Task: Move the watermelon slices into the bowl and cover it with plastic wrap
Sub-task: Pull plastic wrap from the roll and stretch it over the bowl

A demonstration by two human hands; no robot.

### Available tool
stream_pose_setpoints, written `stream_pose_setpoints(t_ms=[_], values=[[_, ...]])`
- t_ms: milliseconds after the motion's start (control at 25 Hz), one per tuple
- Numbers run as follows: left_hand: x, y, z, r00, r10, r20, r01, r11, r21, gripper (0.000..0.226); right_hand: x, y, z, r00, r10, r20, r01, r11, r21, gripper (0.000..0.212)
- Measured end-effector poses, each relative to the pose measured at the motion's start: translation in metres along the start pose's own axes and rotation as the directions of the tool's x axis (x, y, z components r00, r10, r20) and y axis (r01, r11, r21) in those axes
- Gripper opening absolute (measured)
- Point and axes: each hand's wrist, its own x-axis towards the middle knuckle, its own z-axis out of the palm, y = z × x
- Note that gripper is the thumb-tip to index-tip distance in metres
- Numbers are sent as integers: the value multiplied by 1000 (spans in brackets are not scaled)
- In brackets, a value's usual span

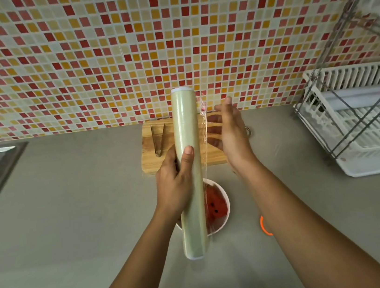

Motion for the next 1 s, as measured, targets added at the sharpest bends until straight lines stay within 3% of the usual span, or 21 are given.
stream_pose_setpoints(t_ms=[80,200,320,480,560,640,840,920,1000], values=[[0,1,0,999,48,13,-49,998,27,41,-2,0,-1,996,-34,78,43,992,-116,24],[0,3,1,995,82,54,-85,996,40,42,1,-2,1,992,-126,-17,123,983,-134,7],[2,6,4,996,76,57,-78,996,34,35,-1,-3,-2,990,-95,-109,84,991,-102,17],[9,13,3,999,53,10,-53,999,7,15,-30,17,-13,1000,-5,29,10,982,-188,33],[13,16,3,997,71,-6,-71,997,-4,13,-50,32,-13,996,-51,70,69,959,-276,29],[16,17,6,997,82,-9,-82,996,21,24,-57,43,-11,987,-140,78,158,929,-335,26],[21,20,13,993,121,-13,-119,990,75,39,-50,55,-12,935,-352,-38,286,813,-507,22],[22,22,16,992,130,-5,-129,988,81,36,-47,60,-17,923,-380,-58,295,798,-526,22],[22,22,19,994,105,-5,-104,992,69,33,-46,65,-25,948,-315,-48,257,844,-470,26]])
